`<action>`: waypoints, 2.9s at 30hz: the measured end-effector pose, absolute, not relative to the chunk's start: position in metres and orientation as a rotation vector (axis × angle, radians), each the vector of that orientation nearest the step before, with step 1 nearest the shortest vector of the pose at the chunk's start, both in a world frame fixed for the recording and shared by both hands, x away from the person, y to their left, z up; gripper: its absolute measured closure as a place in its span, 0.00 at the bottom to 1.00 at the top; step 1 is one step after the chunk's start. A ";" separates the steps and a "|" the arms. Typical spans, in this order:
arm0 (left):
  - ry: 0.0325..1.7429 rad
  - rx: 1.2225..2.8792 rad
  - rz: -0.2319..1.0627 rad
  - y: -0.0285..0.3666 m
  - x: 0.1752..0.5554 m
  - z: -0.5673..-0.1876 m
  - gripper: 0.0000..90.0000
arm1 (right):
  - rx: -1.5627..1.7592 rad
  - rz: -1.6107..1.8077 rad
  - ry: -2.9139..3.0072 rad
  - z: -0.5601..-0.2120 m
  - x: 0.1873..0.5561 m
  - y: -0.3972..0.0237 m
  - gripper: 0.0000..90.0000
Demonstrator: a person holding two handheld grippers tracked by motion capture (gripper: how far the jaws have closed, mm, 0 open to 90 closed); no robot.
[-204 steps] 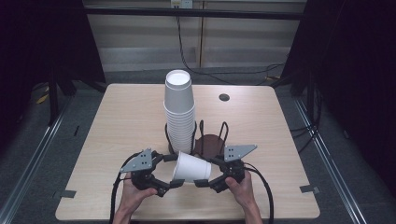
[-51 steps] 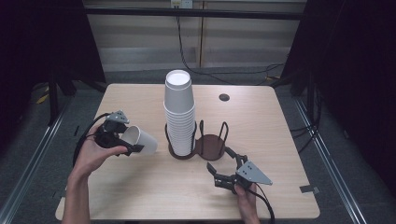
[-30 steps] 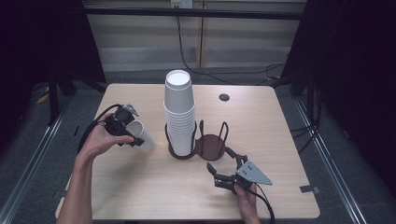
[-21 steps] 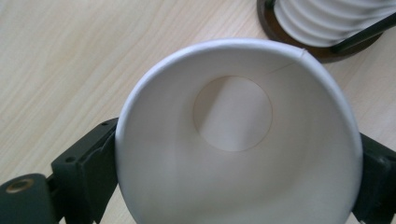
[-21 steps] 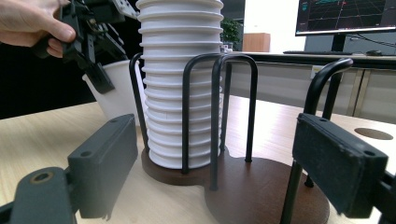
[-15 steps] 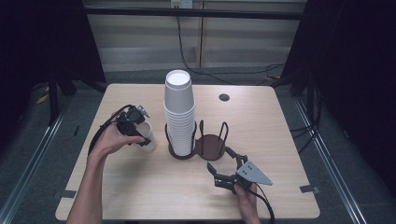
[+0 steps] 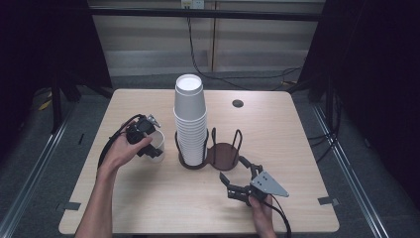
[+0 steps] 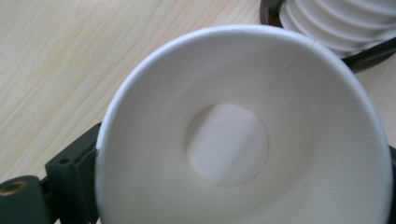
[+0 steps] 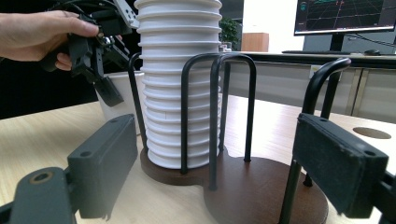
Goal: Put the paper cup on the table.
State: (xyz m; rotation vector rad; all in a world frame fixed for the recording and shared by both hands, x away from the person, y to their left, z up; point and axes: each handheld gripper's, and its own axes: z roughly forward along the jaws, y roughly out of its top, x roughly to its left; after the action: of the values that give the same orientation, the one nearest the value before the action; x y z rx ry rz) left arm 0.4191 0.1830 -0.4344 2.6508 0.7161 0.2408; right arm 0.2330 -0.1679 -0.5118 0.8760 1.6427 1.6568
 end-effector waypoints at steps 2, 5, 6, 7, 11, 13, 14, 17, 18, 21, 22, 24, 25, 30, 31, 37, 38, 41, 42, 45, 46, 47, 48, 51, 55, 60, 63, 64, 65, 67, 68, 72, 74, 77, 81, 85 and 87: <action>0.716 2.667 0.252 0.184 0.419 -0.438 0.08 | 0.868 1.663 1.649 -0.512 0.233 -0.168 0.15; 0.715 2.636 0.223 0.189 0.420 -0.441 0.08 | 0.867 1.665 1.648 -0.512 0.233 -0.168 0.15; 0.715 2.639 0.206 0.192 0.419 -0.442 0.08 | 0.867 1.667 1.650 -0.512 0.233 -0.168 0.15; 0.721 2.625 0.191 0.193 0.418 -0.444 0.09 | 0.868 1.667 1.651 -0.512 0.233 -0.168 0.15; 0.699 2.605 0.194 0.197 0.418 -0.447 0.11 | 0.868 1.666 1.651 -0.512 0.233 -0.168 0.15; 0.713 2.579 0.184 0.199 0.417 -0.448 0.10 | 0.869 1.665 1.649 -0.512 0.233 -0.168 0.15; 0.717 2.571 0.187 0.200 0.416 -0.449 0.10 | 0.869 1.665 1.649 -0.512 0.233 -0.168 0.15; 0.717 2.539 0.193 0.204 0.414 -0.452 0.10 | 0.869 1.665 1.649 -0.512 0.233 -0.168 0.15; 0.718 2.530 0.191 0.207 0.413 -0.454 0.09 | 0.868 1.666 1.650 -0.512 0.233 -0.168 0.15; 0.728 2.540 0.188 0.210 0.413 -0.457 0.09 | 0.869 1.665 1.650 -0.512 0.233 -0.168 0.15; 0.727 2.535 0.196 0.211 0.413 -0.458 0.11 | 0.868 1.665 1.650 -0.512 0.233 -0.168 0.15; 0.714 2.534 0.181 0.214 0.412 -0.459 0.17 | 0.869 1.665 1.649 -0.512 0.233 -0.168 0.15; 0.728 2.521 0.172 0.214 0.410 -0.460 0.17 | 0.869 1.665 1.649 -0.512 0.233 -0.168 0.15; 0.741 2.479 0.173 0.226 0.405 -0.459 0.17 | 0.869 1.665 1.649 -0.512 0.233 -0.168 0.15; 0.741 2.479 0.173 0.226 0.405 -0.459 0.17 | 0.869 1.665 1.649 -0.512 0.233 -0.168 0.15; 0.747 2.352 0.193 0.240 0.395 -0.449 0.17 | 0.868 1.665 1.651 -0.512 0.233 -0.168 0.15; 0.757 2.302 0.202 0.242 0.393 -0.449 0.17 | 0.869 1.665 1.650 -0.512 0.233 -0.168 0.15; 0.759 2.242 0.250 0.247 0.386 -0.446 0.17 | 0.869 1.665 1.649 -0.512 0.233 -0.168 0.15; 0.760 2.230 0.250 0.249 0.384 -0.445 0.17 | 0.868 1.666 1.649 -0.512 0.233 -0.168 0.15; 0.768 2.166 0.284 0.252 0.378 -0.444 0.17 | 0.868 1.665 1.649 -0.512 0.233 -0.168 0.15; 0.769 2.146 0.284 0.253 0.375 -0.443 0.17 | 0.868 1.666 1.649 -0.512 0.233 -0.168 0.15; 0.773 2.117 0.292 0.254 0.373 -0.443 0.17 | 0.868 1.666 1.649 -0.512 0.233 -0.168 0.15; 0.773 2.105 0.294 0.255 0.371 -0.443 0.17 | 0.868 1.664 1.647 -0.512 0.233 -0.168 0.15; 0.798 2.041 0.326 0.256 0.363 -0.443 0.18 | 0.868 1.665 1.648 -0.512 0.233 -0.168 0.15; 0.833 1.959 0.338 0.256 0.352 -0.444 0.18 | 0.868 1.664 1.647 -0.512 0.233 -0.168 0.15; 0.812 1.898 0.348 0.255 0.340 -0.442 0.18 | 0.868 1.664 1.646 -0.512 0.233 -0.168 0.15; 0.806 1.870 0.356 0.252 0.334 -0.442 0.18 | 0.867 1.664 1.647 -0.512 0.233 -0.168 0.15; 0.803 1.860 0.363 0.250 0.332 -0.442 0.18 | 0.865 1.664 1.646 -0.512 0.233 -0.168 0.15; 0.796 1.848 0.367 0.249 0.330 -0.442 0.18 | 0.867 1.664 1.647 -0.512 0.233 -0.168 0.15; 0.765 1.815 0.356 0.245 0.325 -0.442 0.18 | 0.865 1.664 1.646 -0.512 0.233 -0.168 0.15; 0.747 1.809 0.343 0.244 0.323 -0.442 0.18 | 0.864 1.665 1.645 -0.512 0.233 -0.168 0.15; 0.746 1.771 0.376 0.237 0.314 -0.444 0.18 | 0.864 1.666 1.645 -0.512 0.233 -0.168 0.15; 0.746 1.753 0.385 0.231 0.311 -0.446 0.18 | 0.865 1.664 1.646 -0.512 0.233 -0.168 0.15; 0.737 1.744 0.398 0.222 0.305 -0.449 0.18 | 0.863 1.662 1.643 -0.512 0.232 -0.168 0.15; 0.732 1.720 0.403 0.212 0.296 -0.452 0.18 | 0.866 1.666 1.643 -0.512 0.233 -0.168 0.15; 0.693 1.702 0.395 0.204 0.287 -0.457 0.18 | 0.864 1.662 1.642 -0.512 0.232 -0.168 0.15; 0.691 1.690 0.399 0.200 0.283 -0.460 0.18 | 0.863 1.665 1.643 -0.512 0.233 -0.168 0.15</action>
State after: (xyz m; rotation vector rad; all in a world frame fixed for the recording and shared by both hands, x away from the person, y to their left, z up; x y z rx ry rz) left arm 0.2828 0.2002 -0.4603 1.6904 0.6910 0.3987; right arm 0.2326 -0.1679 -0.5120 0.8630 1.6430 1.6649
